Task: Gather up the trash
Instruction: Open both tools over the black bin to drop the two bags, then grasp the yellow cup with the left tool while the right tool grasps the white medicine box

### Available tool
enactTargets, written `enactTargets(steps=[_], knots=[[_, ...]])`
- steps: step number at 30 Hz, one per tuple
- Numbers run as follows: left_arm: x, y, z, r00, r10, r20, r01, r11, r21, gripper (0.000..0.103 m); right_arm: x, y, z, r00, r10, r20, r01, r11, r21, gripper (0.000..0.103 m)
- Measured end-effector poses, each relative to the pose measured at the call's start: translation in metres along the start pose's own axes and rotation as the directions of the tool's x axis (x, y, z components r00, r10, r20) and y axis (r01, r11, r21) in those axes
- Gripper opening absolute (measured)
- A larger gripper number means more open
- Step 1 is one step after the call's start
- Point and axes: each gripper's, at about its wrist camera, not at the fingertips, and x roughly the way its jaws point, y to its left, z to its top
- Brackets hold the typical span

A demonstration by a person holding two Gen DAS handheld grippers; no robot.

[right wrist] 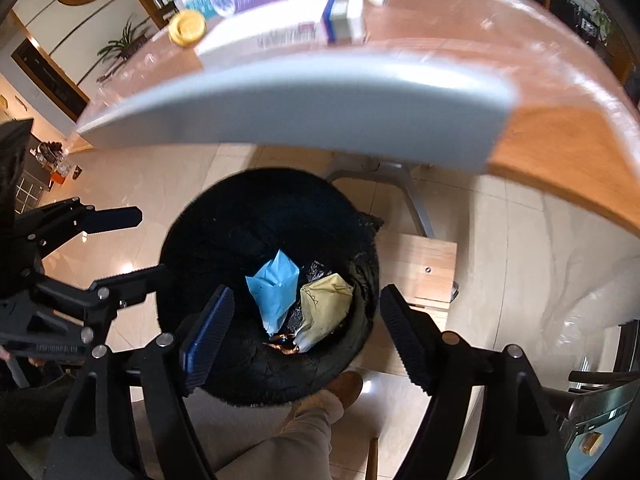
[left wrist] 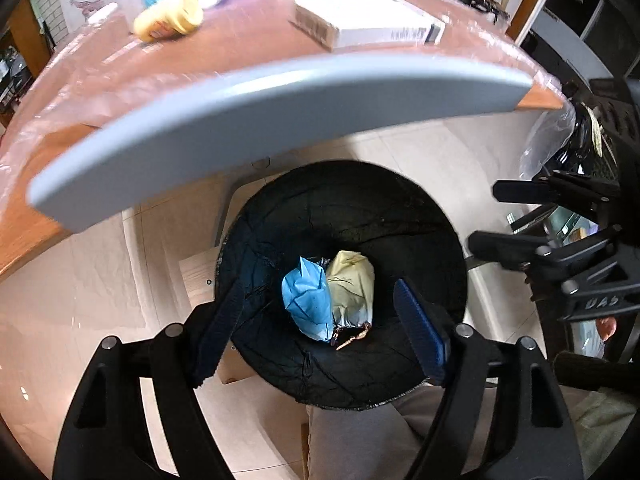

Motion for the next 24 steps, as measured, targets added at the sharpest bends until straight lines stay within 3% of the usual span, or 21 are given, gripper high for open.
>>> enactTargets(steps=[2, 4, 6, 8, 10, 12, 16, 24], knots=[[-0.018, 0.0, 0.001, 0.999, -0.006, 0.04, 0.007, 1.0, -0.008, 0.078, -0.023, 0.004, 0.001, 0.998, -0.01, 0.057, 0.012, 1.0, -0.028, 0.076], [-0.043, -0.001, 0.004, 0.995, -0.011, 0.104, 0.012, 1.0, -0.01, 0.078, -0.052, 0.011, 0.004, 0.989, -0.037, 0.144, 0.047, 0.997, -0.066, 0.086], [-0.065, 0.003, 0.008, 0.986, 0.002, 0.168, 0.001, 1.0, -0.014, 0.087, -0.078, 0.015, 0.014, 0.966, -0.069, 0.248, 0.094, 0.992, -0.089, 0.094], [-0.088, 0.006, 0.017, 0.963, 0.053, 0.265, -0.045, 0.998, -0.034, 0.101, -0.094, 0.019, 0.025, 0.937, -0.104, 0.335, 0.14, 0.986, -0.085, 0.099], [-0.102, 0.015, 0.03, 0.932, 0.116, 0.344, -0.098, 0.993, -0.068, 0.101, -0.102, 0.02, 0.042, 0.92, -0.125, 0.371, 0.162, 0.984, -0.07, 0.099], [-0.106, 0.026, 0.046, 0.921, 0.146, 0.362, -0.114, 0.988, -0.106, 0.101, -0.097, 0.018, 0.057, 0.928, -0.11, 0.357, 0.138, 0.989, -0.053, 0.099], [-0.102, 0.048, 0.069, 0.927, 0.152, 0.342, -0.103, 0.982, -0.157, 0.101, -0.077, 0.019, 0.079, 0.944, -0.06, 0.324, 0.078, 0.996, -0.042, 0.099], [-0.068, 0.063, 0.097, 0.943, 0.175, 0.283, -0.143, 0.981, -0.129, 0.101, -0.021, 0.02, 0.097, 0.978, -0.033, 0.206, 0.024, 0.999, 0.047, 0.099]])
